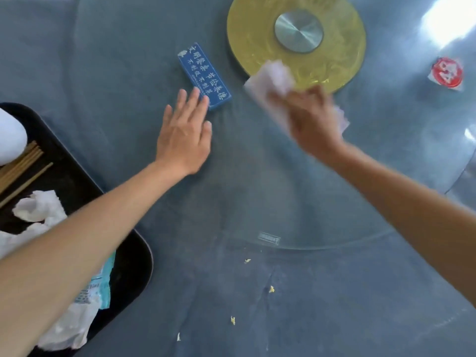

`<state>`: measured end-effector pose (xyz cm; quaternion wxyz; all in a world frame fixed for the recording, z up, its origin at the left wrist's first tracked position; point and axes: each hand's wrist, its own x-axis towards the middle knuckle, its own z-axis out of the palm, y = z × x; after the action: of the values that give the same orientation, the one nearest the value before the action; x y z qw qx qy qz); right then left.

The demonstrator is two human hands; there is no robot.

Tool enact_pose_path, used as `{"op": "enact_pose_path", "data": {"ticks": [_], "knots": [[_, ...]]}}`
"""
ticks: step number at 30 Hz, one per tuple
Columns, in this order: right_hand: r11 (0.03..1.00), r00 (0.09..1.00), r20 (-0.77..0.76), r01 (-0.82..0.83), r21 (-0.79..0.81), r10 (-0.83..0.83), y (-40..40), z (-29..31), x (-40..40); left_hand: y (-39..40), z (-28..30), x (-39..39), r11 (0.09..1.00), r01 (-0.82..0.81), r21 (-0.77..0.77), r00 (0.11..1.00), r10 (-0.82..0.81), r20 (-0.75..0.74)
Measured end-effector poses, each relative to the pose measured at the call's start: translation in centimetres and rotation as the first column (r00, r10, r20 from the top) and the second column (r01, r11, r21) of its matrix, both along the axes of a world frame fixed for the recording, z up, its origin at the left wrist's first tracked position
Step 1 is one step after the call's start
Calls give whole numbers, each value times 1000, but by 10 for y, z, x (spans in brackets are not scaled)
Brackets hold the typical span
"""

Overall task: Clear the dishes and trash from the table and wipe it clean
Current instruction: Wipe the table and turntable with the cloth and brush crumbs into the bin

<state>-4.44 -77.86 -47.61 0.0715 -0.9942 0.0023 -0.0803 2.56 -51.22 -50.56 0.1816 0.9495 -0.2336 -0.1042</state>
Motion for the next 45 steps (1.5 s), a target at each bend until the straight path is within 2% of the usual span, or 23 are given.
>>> {"op": "enact_pose_path", "data": {"ticks": [2, 4, 6, 8, 10, 12, 14, 16, 19, 21, 23, 25, 27, 28, 31, 33, 34, 35, 37, 39, 41, 43, 45], "knots": [[936, 936, -79, 347, 58, -342, -43, 9, 31, -14, -4, -32, 999, -1, 40, 1000, 2, -17], [897, 899, -115, 433, 94, -422, -42, 3, 28, -15, -11, -40, 993, -28, 118, 998, 21, 61], [956, 959, -87, 276, 96, -268, -11, -10, 1, -6, -15, -24, 992, -27, 126, 996, 15, 92], [990, 999, -41, -16, 141, 22, 34, -22, -44, 6, -19, -5, 994, 21, 110, 994, -33, 105], [936, 950, -53, -293, 194, 309, 77, -32, -98, 16, -20, 12, 993, 68, 95, 991, -78, 109], [824, 839, -78, -506, 254, 539, 111, -30, -138, 23, -17, 28, 995, 69, 71, 991, -76, 107], [757, 776, -52, -595, 270, 628, 115, -25, -140, 22, -13, 29, 999, 42, 14, 995, -43, 92], [828, 864, 23, -489, 276, 502, 91, -13, -99, 8, -9, 4, 995, 88, -40, 993, -84, 77], [977, 987, 147, -87, 193, 59, 27, -2, -11, -9, -12, -45, 995, 79, -67, 996, -76, 48], [965, 969, 75, 222, 140, -234, -20, 3, 27, -10, -13, -50, 993, -25, -112, 998, 31, 56], [932, 939, -24, 344, 113, -344, -41, -5, 33, -6, -15, -40, 996, -27, -85, 996, 34, 81], [965, 966, -71, 252, 69, -248, -26, -8, 14, 1, -16, -27, 999, 33, -39, 994, -29, 105], [993, 999, -20, -27, 114, 29, 10, -19, -29, 6, -19, -15, 998, 63, -6, 991, -61, 120], [970, 980, -31, -189, 152, 195, 33, -24, -59, 9, -20, -9, 997, 71, 6, 989, -71, 128], [786, 795, -132, -534, 311, 593, 82, -25, -144, 21, -20, 14, 994, 105, 25, 986, -107, 131], [693, 699, -127, -636, 339, 704, 83, -21, -159, 29, -17, 28, 991, 126, 44, 984, -131, 119], [701, 712, -110, -632, 330, 693, 73, -19, -150, 30, -15, 31, 991, 118, 55, 987, -123, 107], [756, 775, -82, -579, 306, 627, 58, -17, -132, 29, -13, 31, 994, 89, 57, 992, -94, 88], [910, 936, -7, -340, 237, 352, 16, -9, -79, 19, -10, 19, 998, -2, 59, 999, -1, 45], [983, 997, 74, -34, 183, 20, -32, 0, -26, 7, -9, -4, 993, -74, 87, 997, 73, 25], [963, 971, 30, 233, 133, -239, -72, 5, 12, -5, -4, -25, 987, -127, 95, 992, 127, 0], [878, 892, -59, 452, 157, -449, -88, -2, 26, -17, 4, -44, 988, -134, 81, 987, 140, -76], [860, 865, -123, 499, 110, -487, -71, -8, 22, -27, 7, -65, 996, -66, 66, 990, 74, -117]]}}
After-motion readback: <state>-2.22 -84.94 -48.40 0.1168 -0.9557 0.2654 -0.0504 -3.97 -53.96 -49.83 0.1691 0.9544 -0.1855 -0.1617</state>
